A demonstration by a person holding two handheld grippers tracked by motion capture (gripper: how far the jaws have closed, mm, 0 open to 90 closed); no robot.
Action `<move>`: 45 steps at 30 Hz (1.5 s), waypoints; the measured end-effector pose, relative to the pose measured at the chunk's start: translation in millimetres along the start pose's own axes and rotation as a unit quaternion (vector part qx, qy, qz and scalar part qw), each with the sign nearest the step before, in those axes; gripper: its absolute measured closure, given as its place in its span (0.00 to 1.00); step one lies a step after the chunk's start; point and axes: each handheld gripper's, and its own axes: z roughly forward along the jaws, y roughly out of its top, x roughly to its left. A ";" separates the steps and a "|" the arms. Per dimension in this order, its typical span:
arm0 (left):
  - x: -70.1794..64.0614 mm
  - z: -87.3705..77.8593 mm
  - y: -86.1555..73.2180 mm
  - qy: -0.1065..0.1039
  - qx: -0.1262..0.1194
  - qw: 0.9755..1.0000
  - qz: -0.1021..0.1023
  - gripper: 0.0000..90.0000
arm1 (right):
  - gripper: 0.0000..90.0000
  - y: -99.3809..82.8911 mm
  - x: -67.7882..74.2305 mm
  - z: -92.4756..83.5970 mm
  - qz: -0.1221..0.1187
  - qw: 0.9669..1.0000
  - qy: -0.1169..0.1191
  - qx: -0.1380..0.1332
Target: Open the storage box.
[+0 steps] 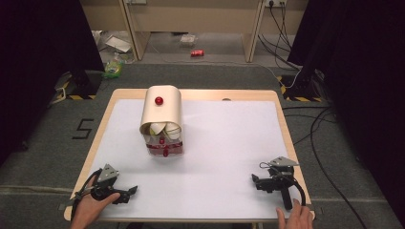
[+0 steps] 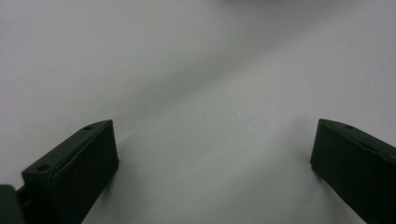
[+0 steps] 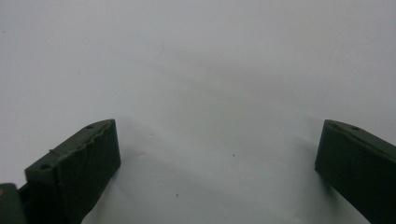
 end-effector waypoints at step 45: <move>-0.3 -12.2 7.1 -0.022 -0.027 0.999 -0.016 0.15 | 0.01 0.1 -0.1 -0.1 0.000 1.000 0.001 0.001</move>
